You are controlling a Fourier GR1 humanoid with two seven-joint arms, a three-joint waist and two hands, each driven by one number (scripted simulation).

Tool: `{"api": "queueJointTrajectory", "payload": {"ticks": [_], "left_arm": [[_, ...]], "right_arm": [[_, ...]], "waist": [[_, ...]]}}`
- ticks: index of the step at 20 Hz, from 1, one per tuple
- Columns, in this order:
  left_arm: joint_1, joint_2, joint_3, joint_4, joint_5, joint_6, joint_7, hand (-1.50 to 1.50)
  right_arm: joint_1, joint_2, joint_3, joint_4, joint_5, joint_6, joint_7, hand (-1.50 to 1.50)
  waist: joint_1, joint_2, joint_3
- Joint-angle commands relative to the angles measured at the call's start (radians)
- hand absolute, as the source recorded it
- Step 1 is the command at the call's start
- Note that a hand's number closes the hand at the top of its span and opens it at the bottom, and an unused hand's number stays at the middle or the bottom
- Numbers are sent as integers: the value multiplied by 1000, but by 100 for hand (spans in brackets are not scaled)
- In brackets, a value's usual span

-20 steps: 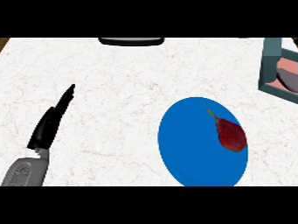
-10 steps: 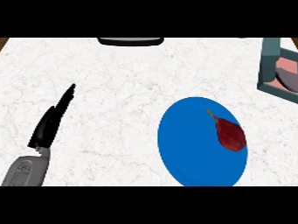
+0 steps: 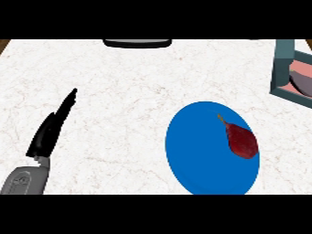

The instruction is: Pick the eggplant from the plate and place it in the cardboard box

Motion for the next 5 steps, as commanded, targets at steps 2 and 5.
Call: {"api": "queueJointTrajectory", "payload": {"ticks": [2,5], "left_arm": [[-13,-9,-5,-19,-3,-7,50,0],[0,-11,-4,3,-18,12,-8,0]], "right_arm": [[64,-70,-12,77,-34,54,-63,-150],[63,-50,18,101,-18,35,-104,-150]], "waist": [[1,1,1],[6,3,1]]}}
